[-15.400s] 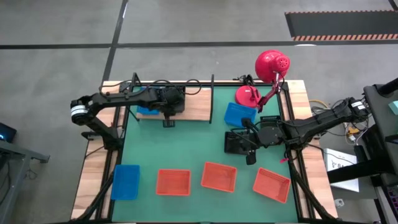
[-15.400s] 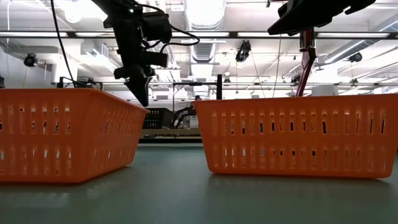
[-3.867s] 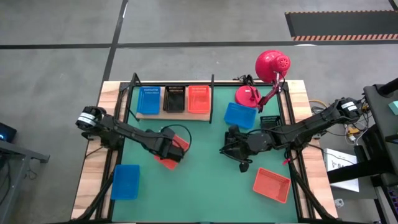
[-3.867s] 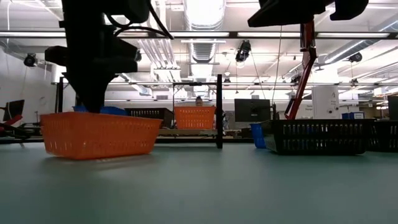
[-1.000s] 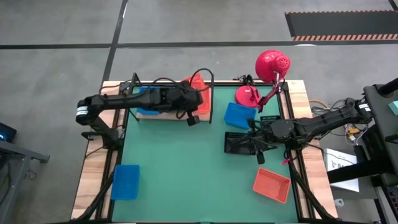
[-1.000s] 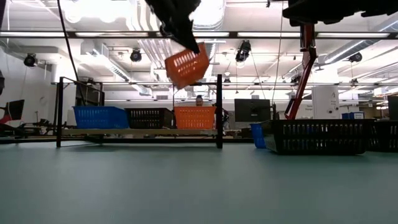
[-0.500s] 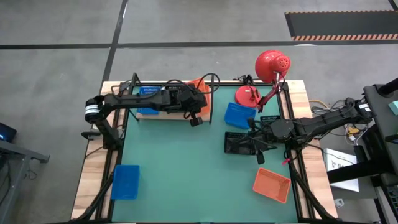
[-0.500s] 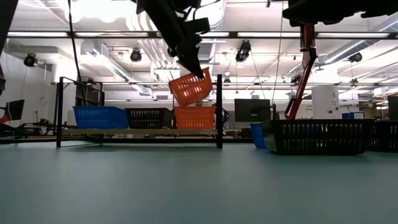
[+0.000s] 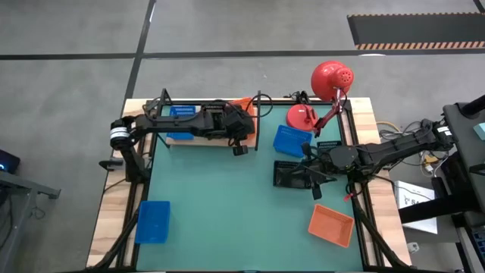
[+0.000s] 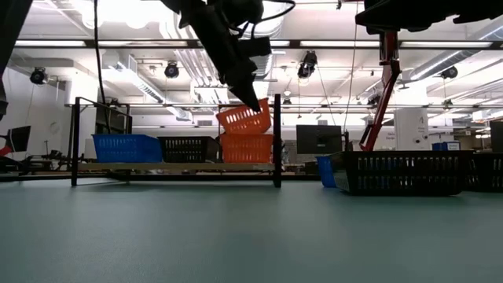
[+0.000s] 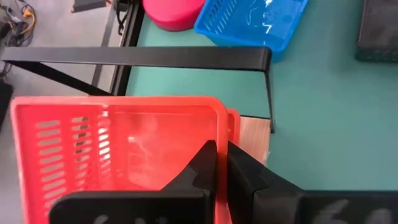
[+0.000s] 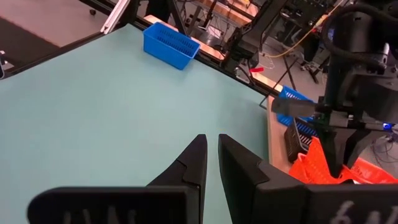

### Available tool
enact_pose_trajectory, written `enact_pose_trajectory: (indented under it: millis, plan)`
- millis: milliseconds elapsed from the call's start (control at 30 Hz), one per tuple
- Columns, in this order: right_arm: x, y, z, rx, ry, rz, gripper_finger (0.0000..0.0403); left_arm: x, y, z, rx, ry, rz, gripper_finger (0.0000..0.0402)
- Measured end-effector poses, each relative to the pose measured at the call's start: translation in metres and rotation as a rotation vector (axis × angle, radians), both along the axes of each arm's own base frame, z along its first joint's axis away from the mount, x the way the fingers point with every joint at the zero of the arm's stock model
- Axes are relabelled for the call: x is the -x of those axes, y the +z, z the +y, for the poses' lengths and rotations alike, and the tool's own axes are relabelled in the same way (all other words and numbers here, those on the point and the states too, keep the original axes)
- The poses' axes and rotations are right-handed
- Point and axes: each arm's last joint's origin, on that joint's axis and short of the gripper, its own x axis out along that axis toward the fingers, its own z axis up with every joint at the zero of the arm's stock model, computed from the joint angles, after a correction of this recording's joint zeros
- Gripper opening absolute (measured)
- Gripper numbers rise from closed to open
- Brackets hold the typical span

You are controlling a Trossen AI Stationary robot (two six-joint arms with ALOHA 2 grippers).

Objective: Stack baskets on shelf by color
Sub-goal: Stack the left orange bin on top of the orange bin on the shelf

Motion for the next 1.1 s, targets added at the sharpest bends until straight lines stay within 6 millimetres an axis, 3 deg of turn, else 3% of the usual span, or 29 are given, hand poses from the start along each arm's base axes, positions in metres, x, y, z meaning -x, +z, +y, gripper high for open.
enact_pose_trajectory:
  millis: [600, 933, 1100]
  plan:
    - [0.000, 0.000, 0.000, 0.000, -0.001, 0.001, 0.0034, 0.000, -0.002, 0.002, -0.020, -0.009, 0.022, 0.0003]
    - [0.000, 0.000, 0.000, -0.001, -0.001, 0.001, 0.0034, 0.000, 0.000, 0.005, -0.048, -0.034, 0.036, 0.0092]
    - [0.000, 0.000, 0.000, -0.001, 0.000, 0.001, 0.0034, 0.007, 0.012, 0.003, -0.055, -0.035, 0.013, 0.0116]
